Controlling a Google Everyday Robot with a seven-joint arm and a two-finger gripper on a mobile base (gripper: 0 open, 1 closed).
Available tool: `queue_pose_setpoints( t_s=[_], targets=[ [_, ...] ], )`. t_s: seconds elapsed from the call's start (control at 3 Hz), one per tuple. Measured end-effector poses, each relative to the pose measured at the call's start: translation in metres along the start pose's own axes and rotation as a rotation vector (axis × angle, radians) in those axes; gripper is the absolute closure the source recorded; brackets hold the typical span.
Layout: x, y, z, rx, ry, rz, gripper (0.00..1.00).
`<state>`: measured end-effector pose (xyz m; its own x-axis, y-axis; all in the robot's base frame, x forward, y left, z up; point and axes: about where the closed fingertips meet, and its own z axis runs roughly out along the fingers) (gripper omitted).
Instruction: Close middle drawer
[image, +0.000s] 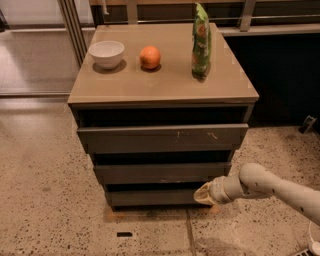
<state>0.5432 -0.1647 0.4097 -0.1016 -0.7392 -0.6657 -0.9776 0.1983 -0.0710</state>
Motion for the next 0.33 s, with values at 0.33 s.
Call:
queue_pose_setpoints(
  t_s=[0.33],
  targets=[
    [-0.0015,0.0056,-0.0002,-0.02,-0.001,0.0,0.81]
  ],
)
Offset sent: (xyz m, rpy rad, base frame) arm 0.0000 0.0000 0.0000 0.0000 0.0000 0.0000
